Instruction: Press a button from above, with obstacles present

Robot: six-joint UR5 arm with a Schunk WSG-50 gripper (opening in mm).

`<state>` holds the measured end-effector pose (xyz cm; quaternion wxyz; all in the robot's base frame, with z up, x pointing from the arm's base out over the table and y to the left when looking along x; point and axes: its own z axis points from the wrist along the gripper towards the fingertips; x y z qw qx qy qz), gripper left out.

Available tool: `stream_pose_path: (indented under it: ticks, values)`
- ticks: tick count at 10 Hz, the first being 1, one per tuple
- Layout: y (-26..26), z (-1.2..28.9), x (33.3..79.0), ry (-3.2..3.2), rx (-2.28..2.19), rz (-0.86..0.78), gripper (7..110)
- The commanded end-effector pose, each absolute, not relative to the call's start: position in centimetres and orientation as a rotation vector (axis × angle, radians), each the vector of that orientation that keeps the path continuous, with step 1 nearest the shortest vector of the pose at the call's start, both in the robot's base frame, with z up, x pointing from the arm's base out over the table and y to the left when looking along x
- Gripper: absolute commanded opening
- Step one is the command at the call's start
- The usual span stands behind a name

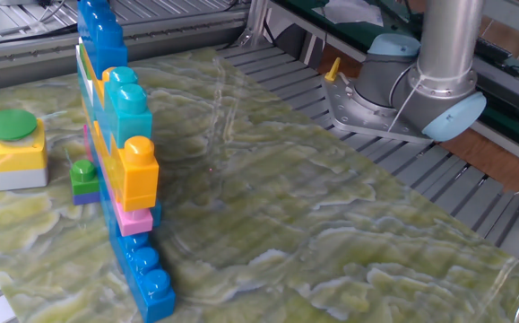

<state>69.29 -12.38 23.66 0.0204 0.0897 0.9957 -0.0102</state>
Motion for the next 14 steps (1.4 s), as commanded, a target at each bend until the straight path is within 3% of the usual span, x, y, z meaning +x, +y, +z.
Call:
stream_pose_path:
  ticks: [1, 11, 14]
  values:
    - [-15.3, 20.7, 71.7, 3.064, 0.221, -0.071, 7]
    - [-15.7, 11.6, 74.4, 2.989, 0.271, -0.002, 7]
    - [-15.8, 10.7, 72.6, 3.061, 0.22, -0.031, 7]
